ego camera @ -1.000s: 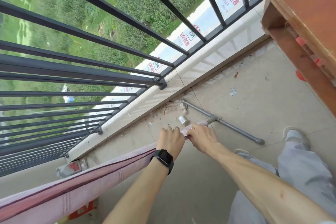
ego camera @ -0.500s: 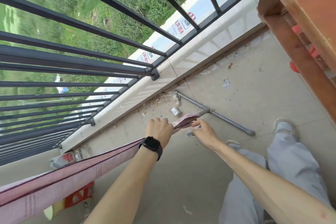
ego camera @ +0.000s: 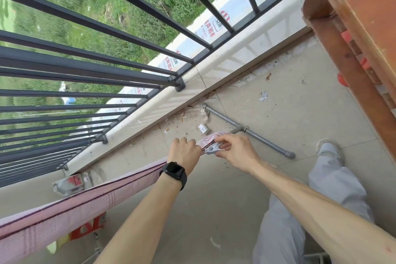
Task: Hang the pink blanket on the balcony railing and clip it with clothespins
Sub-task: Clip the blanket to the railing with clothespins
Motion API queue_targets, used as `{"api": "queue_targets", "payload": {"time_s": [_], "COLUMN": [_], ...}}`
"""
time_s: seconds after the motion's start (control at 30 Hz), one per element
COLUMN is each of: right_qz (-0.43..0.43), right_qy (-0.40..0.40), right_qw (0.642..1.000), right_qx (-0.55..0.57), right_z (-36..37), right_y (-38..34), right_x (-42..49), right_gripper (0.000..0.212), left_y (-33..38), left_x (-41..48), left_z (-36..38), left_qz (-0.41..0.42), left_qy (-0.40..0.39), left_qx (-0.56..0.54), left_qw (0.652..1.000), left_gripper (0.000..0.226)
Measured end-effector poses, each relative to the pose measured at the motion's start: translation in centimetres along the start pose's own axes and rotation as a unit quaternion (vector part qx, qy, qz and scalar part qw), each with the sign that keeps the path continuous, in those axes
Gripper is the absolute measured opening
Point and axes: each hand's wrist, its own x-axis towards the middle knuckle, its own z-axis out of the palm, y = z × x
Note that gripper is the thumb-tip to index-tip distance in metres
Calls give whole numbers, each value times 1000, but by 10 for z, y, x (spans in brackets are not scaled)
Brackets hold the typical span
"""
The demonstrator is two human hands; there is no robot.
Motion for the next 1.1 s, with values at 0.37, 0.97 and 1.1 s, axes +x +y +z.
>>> {"api": "queue_targets", "payload": {"time_s": [0.37, 0.97, 1.1], "right_qz": [-178, -35, -21], "right_qy": [-101, -92, -31], "right_qw": [966, 977, 973], "right_qx": [-156, -188, -228], "right_z": [2, -3, -42], "right_y": [-12, -17, -42], "right_x": [19, 14, -31], "right_gripper": [14, 61, 43], "left_y": [-2, -2, 3], "left_x": [0, -6, -37], "left_z": [-3, -21, -48], "left_qz": [32, -24, -23], "left_qy": [-1, -79, -78], "left_qx": [-2, -3, -50], "left_qw": [999, 997, 995], "left_gripper": [22, 20, 25]}}
